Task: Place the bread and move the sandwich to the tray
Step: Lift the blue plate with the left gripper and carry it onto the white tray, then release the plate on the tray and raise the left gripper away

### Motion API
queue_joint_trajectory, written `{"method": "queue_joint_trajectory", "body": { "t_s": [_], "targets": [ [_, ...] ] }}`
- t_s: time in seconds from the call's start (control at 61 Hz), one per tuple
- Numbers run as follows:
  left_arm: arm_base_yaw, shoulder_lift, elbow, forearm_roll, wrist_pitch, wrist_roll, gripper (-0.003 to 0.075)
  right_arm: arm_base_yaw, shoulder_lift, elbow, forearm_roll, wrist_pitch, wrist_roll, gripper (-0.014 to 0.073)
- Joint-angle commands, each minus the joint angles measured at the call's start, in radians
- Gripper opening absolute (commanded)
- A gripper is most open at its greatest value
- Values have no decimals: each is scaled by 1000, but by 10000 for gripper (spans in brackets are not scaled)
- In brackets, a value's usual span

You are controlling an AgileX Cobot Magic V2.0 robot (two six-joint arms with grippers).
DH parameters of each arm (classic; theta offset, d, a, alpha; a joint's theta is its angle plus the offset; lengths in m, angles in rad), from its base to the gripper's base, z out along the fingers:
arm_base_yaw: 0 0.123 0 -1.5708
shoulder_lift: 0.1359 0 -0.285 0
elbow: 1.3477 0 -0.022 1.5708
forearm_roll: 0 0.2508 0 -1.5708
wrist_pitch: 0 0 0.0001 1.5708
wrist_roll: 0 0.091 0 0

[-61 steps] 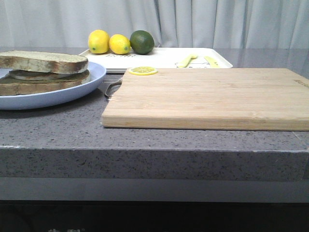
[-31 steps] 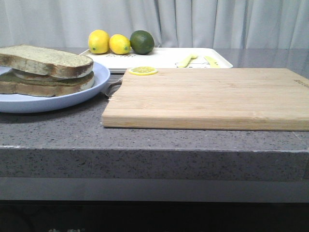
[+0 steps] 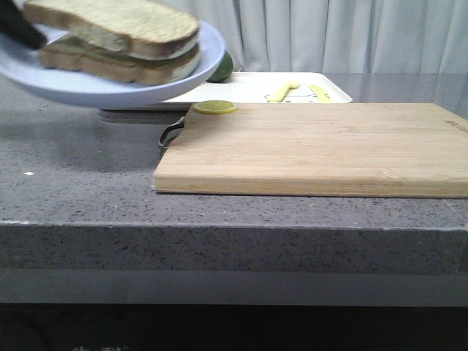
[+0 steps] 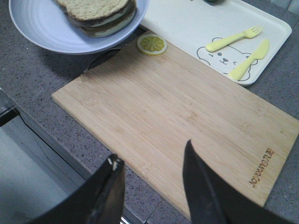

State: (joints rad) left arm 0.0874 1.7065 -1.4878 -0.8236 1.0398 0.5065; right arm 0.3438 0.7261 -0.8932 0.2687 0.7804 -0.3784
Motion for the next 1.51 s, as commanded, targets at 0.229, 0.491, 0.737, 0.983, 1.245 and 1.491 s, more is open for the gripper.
{"method": "queue_joint_trajectory", "body": {
  "t_s": [0.229, 0.491, 0.737, 0.983, 1.245, 1.491],
  "targets": [
    [-82, 204, -400, -103, 9, -225, -18, -3, -4, -27, 15, -62, -1, 330],
    [-91, 442, -689, -92, 43, -381, -17, -3, -4, -27, 15, -62, -1, 330],
    [-91, 565, -826, -78, 40, -474, 8, -3, -4, -27, 15, -64, -1, 330],
    [-91, 572, -830, -50, 34, -476, 272, -3, -4, -27, 15, -63, -1, 330],
    [-79, 552, -914, -50, 103, -474, 328, -3, -4, -27, 15, -63, -1, 330],
    [-84, 392, -930, 171, 125, -469, 328, -3, -4, -27, 15, -63, -1, 330]
  ]
}}
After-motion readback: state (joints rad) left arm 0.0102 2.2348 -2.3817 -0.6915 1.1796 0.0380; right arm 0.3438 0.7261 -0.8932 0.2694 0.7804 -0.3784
